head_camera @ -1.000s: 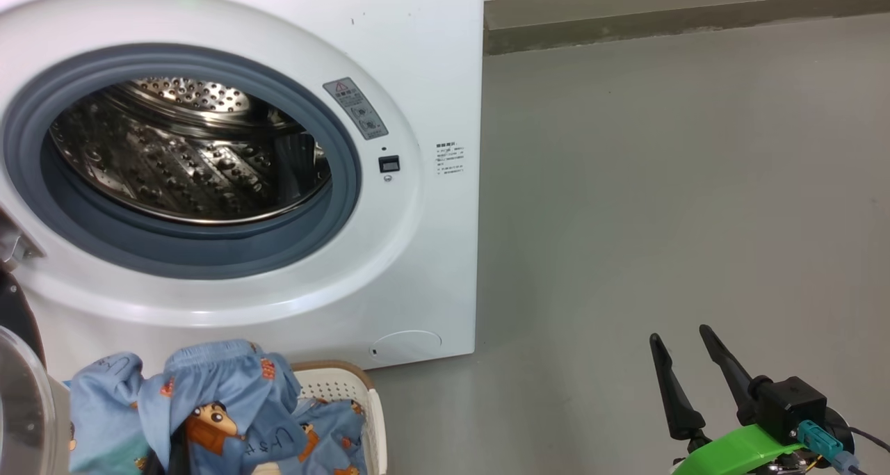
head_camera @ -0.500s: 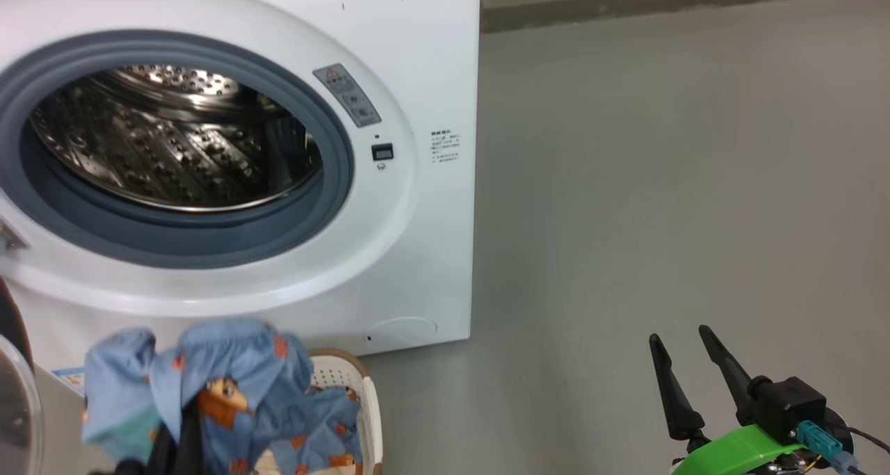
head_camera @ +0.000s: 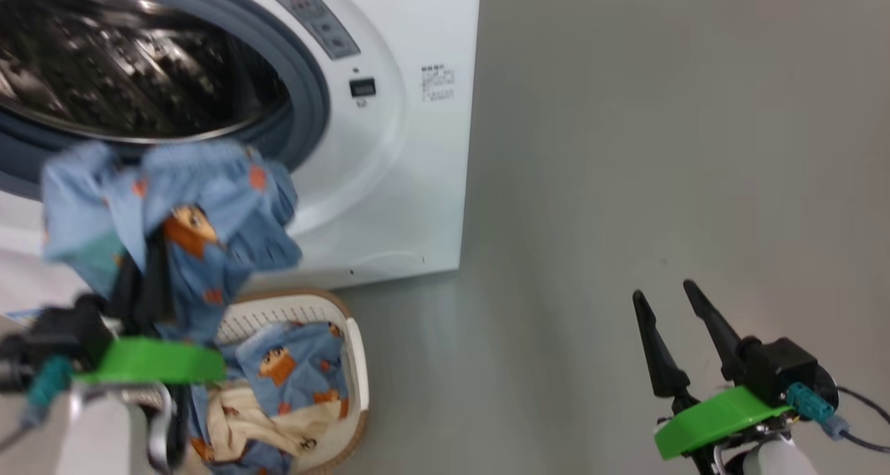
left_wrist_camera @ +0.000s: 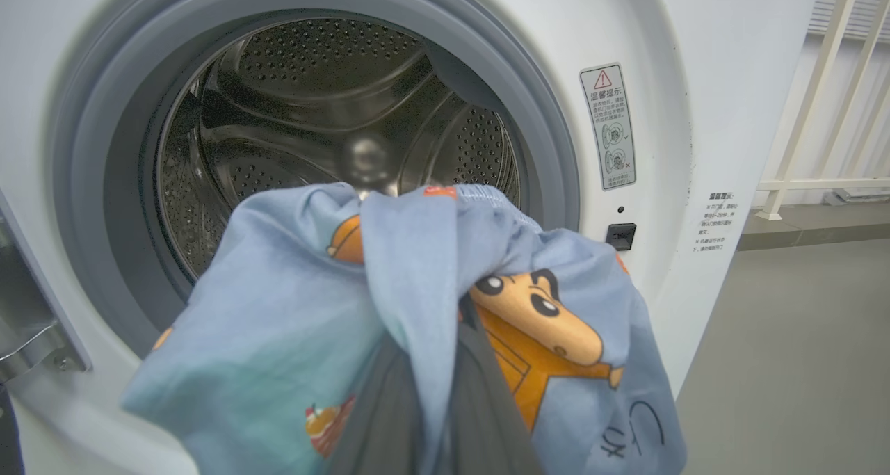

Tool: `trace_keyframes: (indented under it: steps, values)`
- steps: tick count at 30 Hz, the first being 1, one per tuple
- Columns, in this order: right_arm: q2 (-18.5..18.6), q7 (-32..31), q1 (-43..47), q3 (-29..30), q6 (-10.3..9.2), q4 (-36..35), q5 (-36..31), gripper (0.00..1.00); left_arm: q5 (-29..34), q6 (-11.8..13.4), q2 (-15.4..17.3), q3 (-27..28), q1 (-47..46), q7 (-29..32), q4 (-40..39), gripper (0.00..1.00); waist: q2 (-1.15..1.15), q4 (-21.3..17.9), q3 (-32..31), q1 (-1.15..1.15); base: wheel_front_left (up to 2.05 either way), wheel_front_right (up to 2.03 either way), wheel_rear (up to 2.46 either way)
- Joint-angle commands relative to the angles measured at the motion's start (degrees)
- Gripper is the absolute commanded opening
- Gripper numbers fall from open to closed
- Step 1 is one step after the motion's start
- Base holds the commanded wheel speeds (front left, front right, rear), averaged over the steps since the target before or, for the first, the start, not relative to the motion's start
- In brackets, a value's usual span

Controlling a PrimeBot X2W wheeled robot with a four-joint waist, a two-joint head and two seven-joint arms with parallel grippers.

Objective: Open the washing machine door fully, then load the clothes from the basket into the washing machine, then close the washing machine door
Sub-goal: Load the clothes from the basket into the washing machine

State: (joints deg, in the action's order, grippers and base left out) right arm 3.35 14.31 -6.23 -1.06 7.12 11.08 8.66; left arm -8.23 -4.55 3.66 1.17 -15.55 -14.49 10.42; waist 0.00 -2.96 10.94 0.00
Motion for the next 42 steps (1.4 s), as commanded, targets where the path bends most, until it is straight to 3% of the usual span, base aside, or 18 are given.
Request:
trace_keyframes:
  steps: [1, 10, 27, 34, 42]
  values:
    - [-0.04, 0.69, -1.89, -1.51, 0.36, -1.68, -0.31, 1.00, 0.31, -0.74, 1.86, 2.46, -3.83, -0.51, -0.45, 0.00, 0.00, -1.30, 5.34, 0.00, 0.00, 0.00, 0.00]
    - [-0.26, 0.69, -5.90, -1.98, 0.36, -3.01, -0.37, 1.00, -0.67, -1.70, 4.11, 5.85, -18.40, -0.51, 7.52, 0.00, 0.00, -2.91, 13.61, 0.00, 0.00, 0.00, 0.00]
    - [-0.45, 0.69, -9.49, -2.99, 0.36, -3.60, 0.90, 1.00, 1.29, -2.40, 9.57, 4.82, -46.56, -0.51, 25.18, 0.00, 0.00, -4.23, 23.86, 0.00, 0.00, 0.00, 0.00]
    - [-0.46, 0.69, -9.90, -3.63, 0.36, -3.36, 1.33, 1.00, 1.92, -2.54, 10.91, 3.50, -53.28, -0.51, 29.72, 0.00, 0.00, -4.78, 26.00, 0.00, 0.00, 0.00, 0.00]
    - [-0.46, 0.69, -10.19, -4.59, 0.36, -3.14, 2.13, 1.00, -0.69, -2.79, 11.24, 2.40, -59.13, 1.38, 41.01, 0.00, 0.00, -5.38, 28.90, 0.00, 0.00, 0.00, 0.00]
